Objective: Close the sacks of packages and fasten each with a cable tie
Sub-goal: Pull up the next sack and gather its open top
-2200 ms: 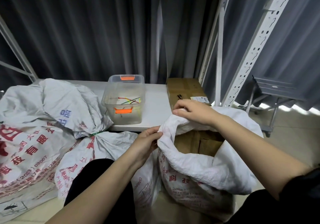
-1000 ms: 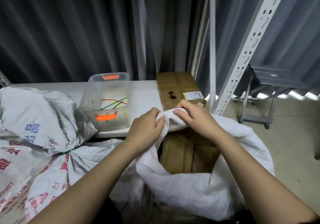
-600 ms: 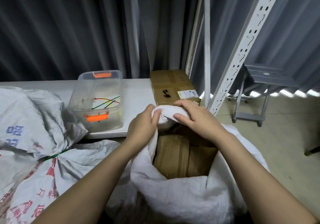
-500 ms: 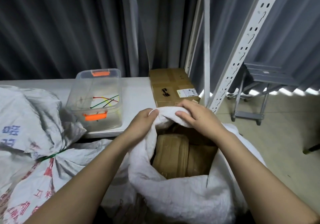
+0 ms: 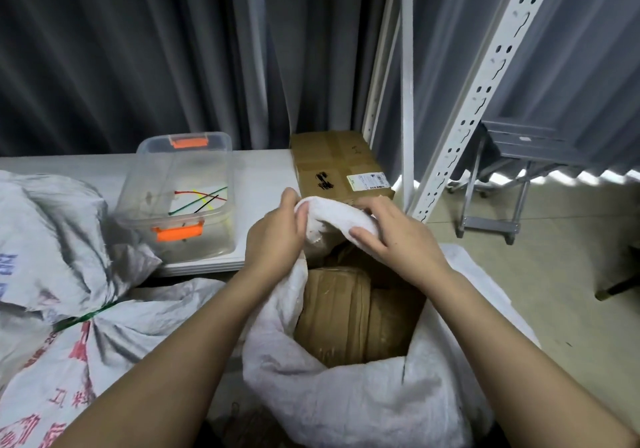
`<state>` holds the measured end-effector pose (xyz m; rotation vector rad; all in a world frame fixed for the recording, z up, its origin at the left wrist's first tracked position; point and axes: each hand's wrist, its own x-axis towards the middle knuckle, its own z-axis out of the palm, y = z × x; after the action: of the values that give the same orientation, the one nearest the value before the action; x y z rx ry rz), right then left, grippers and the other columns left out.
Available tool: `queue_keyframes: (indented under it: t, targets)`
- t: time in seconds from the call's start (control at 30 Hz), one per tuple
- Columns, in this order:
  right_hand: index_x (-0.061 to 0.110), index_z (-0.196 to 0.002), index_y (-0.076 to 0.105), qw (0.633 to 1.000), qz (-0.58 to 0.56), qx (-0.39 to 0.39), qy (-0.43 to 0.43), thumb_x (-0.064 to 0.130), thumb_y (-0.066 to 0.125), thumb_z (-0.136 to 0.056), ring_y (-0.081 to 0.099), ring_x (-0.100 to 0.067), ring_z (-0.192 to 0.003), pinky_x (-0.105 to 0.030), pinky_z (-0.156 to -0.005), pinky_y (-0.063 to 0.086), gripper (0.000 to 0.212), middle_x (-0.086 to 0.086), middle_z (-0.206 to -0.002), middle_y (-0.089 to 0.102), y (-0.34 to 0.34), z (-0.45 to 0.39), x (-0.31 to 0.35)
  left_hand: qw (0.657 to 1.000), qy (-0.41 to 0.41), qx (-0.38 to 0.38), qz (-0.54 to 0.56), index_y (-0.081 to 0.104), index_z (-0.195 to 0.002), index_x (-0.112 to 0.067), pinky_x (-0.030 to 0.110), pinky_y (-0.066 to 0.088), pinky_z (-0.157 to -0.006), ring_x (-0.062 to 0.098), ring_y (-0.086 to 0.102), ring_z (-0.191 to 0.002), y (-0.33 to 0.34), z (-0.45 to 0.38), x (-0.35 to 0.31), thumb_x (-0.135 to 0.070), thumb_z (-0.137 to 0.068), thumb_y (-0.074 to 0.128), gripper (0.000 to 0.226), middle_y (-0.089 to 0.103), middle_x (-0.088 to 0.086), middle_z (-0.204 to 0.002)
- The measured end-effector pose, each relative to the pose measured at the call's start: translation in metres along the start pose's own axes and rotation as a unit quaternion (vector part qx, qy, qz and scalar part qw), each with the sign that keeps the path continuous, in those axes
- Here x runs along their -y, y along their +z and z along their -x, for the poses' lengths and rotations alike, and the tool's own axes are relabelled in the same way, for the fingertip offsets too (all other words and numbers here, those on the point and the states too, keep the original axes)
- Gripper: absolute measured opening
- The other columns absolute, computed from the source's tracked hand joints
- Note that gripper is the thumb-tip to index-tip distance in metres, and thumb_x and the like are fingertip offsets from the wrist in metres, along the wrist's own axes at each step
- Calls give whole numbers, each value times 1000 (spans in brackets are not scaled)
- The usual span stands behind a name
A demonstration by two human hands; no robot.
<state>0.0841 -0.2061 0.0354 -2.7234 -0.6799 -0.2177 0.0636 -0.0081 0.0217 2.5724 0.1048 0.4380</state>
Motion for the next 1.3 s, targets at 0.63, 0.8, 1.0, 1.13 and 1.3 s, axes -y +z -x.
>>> queue_keyframes:
  t: [0.63,0.8,1.0,1.13,1.3]
  targets:
    - [34,-131,40,999,-1,-4,54,54,45,-94,56,-15,-103,-36,-80,46,43,10,-128,51,-1,5,-30,992,85,-8,-91,51,-91,-13,31,31,-59,35,60,-72,27,-22,-11,-32,-101,36,26,66,10,-75]
    - [24,-102,56,993,-51,-63,83,41,47,-98,61,-21,-86,-36,-73,45,19,3,-92,67,1,3,-37,996,6,44,-77,59,-102,-14,36,34,-82,31,56,-101,29,-27,-16,-32,-100,33,31,66,11,-106]
    - [14,-83,62,866,-487,-16,114,16,58,-95,53,-6,-79,-24,-76,42,12,4,-81,59,4,-12,-34,948,293,23,-120,48,-125,-18,38,34,-96,21,55,-105,42,-20,-32,-51,-86,43,52,58,1,-115]
    - [28,-96,62,881,-455,-31,125,32,57,-94,58,-8,-86,-32,-80,45,7,8,-92,63,2,-3,-34,952,269,11,-143,55,-106,-17,36,37,-73,23,62,-85,56,-20,-34,-46,-90,33,40,64,2,-93]
    - [29,-121,50,992,-15,-46,118,51,45,-95,58,-17,-105,-32,-75,40,34,11,-123,58,-10,22,-42,971,210,-6,-111,54,-91,-18,35,31,-73,24,60,-74,59,-24,-39,-40,-97,27,36,66,0,-80]
